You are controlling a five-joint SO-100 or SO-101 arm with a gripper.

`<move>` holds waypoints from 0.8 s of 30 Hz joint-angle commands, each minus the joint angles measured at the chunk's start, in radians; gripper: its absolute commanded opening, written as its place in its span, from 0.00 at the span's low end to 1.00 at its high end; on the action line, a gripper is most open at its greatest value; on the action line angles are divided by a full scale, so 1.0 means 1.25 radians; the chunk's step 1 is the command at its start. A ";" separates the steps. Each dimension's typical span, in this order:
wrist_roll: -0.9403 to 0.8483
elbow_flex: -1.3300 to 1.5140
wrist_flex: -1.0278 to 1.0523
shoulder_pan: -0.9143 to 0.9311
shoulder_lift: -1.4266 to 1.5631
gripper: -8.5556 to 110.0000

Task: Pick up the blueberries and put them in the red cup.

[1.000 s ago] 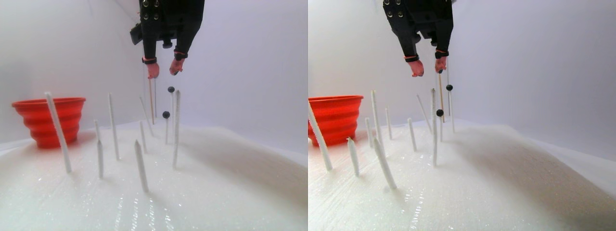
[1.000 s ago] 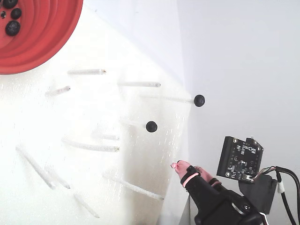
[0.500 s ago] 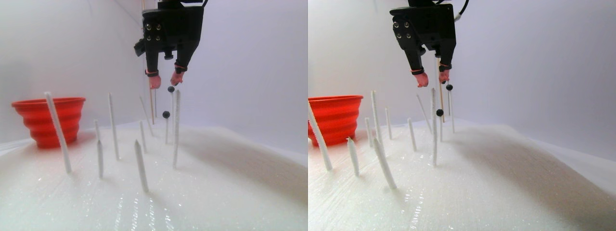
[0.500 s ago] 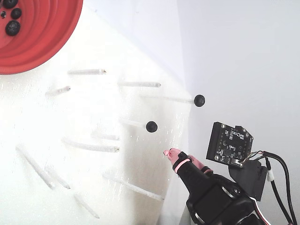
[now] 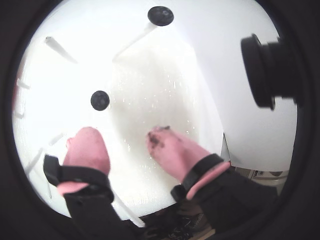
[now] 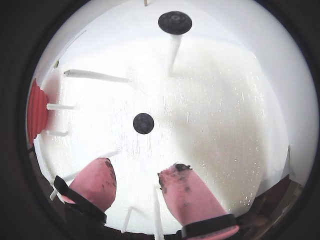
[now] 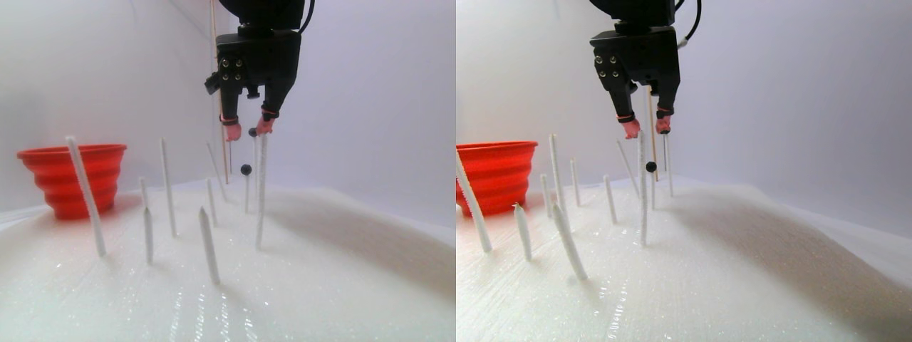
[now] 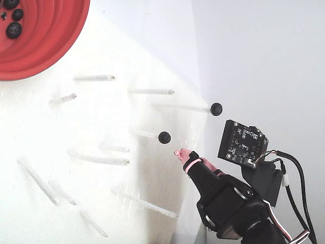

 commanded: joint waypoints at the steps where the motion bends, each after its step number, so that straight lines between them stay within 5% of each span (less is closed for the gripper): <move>1: 0.009 -0.083 -0.055 0.010 -0.040 0.22; 24: 0.037 -0.134 -0.158 -0.011 -0.191 0.24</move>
